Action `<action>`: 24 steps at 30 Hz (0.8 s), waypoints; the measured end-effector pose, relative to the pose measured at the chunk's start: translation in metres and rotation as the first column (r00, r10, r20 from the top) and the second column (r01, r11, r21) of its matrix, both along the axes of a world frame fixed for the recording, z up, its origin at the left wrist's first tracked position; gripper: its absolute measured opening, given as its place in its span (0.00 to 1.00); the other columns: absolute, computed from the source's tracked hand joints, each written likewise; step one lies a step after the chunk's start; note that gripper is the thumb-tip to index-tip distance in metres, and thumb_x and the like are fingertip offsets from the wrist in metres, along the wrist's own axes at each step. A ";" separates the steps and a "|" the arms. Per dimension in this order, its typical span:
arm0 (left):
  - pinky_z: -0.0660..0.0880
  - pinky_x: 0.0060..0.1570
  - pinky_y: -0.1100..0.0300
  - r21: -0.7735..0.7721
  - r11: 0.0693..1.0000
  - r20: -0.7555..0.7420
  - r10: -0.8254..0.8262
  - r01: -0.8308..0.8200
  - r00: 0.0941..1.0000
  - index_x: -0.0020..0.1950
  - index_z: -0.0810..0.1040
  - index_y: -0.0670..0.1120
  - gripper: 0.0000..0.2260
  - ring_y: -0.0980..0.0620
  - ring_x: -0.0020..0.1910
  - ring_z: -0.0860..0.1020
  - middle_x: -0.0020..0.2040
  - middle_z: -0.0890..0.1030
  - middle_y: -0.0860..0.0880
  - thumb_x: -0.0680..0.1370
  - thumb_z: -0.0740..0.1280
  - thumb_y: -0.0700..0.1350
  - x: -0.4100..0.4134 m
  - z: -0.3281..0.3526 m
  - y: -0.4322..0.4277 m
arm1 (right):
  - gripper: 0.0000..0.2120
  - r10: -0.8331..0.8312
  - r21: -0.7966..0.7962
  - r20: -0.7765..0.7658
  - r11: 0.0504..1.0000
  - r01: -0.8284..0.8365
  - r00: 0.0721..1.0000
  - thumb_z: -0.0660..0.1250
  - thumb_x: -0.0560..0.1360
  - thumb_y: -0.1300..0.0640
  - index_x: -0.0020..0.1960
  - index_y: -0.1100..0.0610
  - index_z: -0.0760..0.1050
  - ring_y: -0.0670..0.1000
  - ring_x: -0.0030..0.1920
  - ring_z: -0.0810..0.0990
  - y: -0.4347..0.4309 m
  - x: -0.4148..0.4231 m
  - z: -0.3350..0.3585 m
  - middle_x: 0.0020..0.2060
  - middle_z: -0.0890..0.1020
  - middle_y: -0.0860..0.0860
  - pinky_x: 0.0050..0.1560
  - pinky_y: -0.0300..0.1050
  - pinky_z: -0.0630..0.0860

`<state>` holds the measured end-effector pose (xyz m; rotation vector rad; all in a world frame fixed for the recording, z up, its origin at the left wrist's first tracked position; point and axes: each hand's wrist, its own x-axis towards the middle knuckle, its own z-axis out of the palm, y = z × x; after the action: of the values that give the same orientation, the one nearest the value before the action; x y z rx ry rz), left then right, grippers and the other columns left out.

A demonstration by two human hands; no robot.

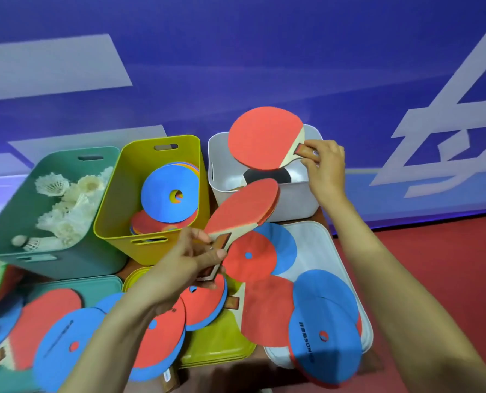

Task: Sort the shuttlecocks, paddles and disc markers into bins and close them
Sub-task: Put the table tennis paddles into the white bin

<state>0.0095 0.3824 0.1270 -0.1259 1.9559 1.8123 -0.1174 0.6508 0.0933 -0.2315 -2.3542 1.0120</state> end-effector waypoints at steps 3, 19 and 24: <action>0.77 0.28 0.60 -0.045 0.999 -0.091 0.007 -0.011 0.996 0.48 0.63 0.45 0.12 0.52 0.33 0.79 0.38 0.75 0.45 0.76 0.65 0.35 -0.016 0.015 -0.009 | 0.14 -0.004 0.016 0.104 1.000 0.002 0.995 0.63 0.73 0.67 0.54 0.56 0.80 0.55 0.57 0.70 0.004 -0.025 -0.005 0.53 0.79 0.52 0.56 0.51 0.71; 0.72 0.32 0.59 -0.250 0.964 -0.230 0.032 -0.091 0.973 0.42 0.60 0.50 0.16 0.51 0.34 0.74 0.42 0.71 0.46 0.77 0.64 0.34 -0.160 -0.043 0.016 | 0.11 0.197 -0.006 0.676 0.965 -0.262 0.710 0.69 0.68 0.67 0.47 0.55 0.78 0.55 0.54 0.80 -0.014 -0.146 -0.079 0.50 0.83 0.53 0.57 0.53 0.76; 0.75 0.35 0.57 -0.360 0.932 -0.237 -0.043 -0.047 0.971 0.45 0.61 0.48 0.13 0.50 0.33 0.71 0.45 0.71 0.43 0.77 0.64 0.36 -0.182 -0.051 0.014 | 0.06 0.206 -0.003 0.716 0.956 -0.292 0.667 0.70 0.70 0.63 0.41 0.53 0.76 0.58 0.53 0.80 -0.009 -0.177 -0.093 0.51 0.82 0.56 0.56 0.57 0.76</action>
<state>-0.1727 0.3966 0.0764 -0.0246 2.4516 1.5028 -0.2942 0.6421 0.0003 -0.3018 -3.2270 1.0288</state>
